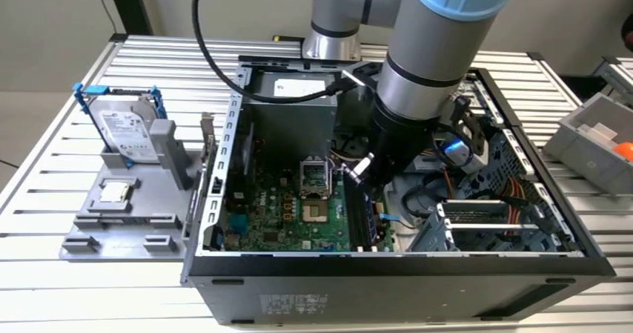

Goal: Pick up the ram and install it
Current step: 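Press down the ram until it locks into place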

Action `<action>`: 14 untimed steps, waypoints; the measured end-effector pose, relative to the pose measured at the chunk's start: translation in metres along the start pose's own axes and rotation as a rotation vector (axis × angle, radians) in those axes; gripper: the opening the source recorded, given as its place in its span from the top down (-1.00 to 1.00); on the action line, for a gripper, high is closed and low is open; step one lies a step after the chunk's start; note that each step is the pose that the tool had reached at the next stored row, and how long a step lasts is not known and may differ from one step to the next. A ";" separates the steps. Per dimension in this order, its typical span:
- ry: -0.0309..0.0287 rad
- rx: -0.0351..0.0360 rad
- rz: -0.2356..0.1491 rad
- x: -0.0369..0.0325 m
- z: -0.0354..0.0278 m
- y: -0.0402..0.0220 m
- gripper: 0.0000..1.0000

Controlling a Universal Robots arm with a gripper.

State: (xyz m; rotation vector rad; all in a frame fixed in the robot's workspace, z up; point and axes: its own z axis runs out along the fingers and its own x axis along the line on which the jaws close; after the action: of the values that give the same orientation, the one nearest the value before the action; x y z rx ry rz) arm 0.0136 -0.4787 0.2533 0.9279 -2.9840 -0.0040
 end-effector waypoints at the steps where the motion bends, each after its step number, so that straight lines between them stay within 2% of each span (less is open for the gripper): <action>1: 0.0001 0.0001 -0.006 -0.0001 0.0000 -0.0001 1.00; 14: 0.0015 0.0007 -0.090 -0.0018 0.0000 -0.0011 1.00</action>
State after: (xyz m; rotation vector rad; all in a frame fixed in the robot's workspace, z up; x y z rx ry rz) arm 0.0157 -0.4787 0.2533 1.0602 -2.9384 -0.0034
